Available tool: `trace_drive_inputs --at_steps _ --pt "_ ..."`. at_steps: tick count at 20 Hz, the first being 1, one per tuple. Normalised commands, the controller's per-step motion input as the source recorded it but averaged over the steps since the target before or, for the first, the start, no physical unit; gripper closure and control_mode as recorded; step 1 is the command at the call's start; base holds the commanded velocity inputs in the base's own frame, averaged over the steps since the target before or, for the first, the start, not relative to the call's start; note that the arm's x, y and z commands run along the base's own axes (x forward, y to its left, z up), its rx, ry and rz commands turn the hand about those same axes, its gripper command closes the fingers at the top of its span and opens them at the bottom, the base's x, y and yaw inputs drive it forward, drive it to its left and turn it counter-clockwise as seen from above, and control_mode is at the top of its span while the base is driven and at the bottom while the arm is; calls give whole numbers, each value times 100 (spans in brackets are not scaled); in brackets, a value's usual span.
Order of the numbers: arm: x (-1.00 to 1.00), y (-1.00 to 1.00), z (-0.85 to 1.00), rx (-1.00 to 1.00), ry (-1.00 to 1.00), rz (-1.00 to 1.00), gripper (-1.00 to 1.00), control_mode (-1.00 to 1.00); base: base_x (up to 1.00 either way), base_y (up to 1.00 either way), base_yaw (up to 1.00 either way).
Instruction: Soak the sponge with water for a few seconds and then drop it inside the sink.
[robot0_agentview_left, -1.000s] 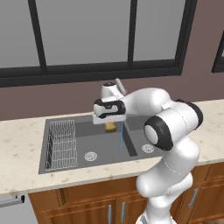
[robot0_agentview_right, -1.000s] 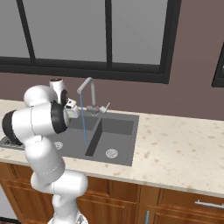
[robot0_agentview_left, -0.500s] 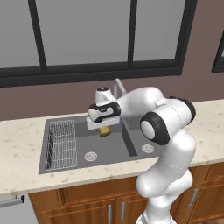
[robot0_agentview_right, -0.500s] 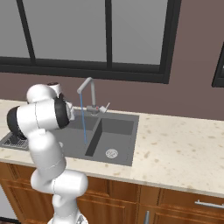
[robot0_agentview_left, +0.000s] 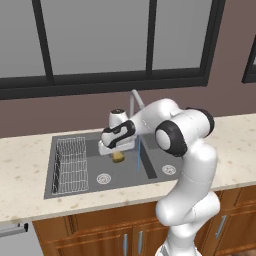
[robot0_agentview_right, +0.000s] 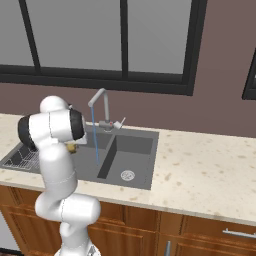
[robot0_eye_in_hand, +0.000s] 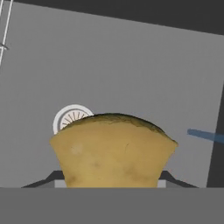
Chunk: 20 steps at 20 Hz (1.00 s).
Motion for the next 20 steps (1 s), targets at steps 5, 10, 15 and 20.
trace_drive_inputs --at_steps 5,10,15,20 --pt "8 0 -37 0 0 0 100 -100 0 0 0" --pt "5 0 -47 0 0 0 100 -100 0 0 0" --pt "9 0 -46 -2 0 0 100 -100 0 0 0" --pt "8 0 -32 -3 0 0 100 -100 0 0 0"
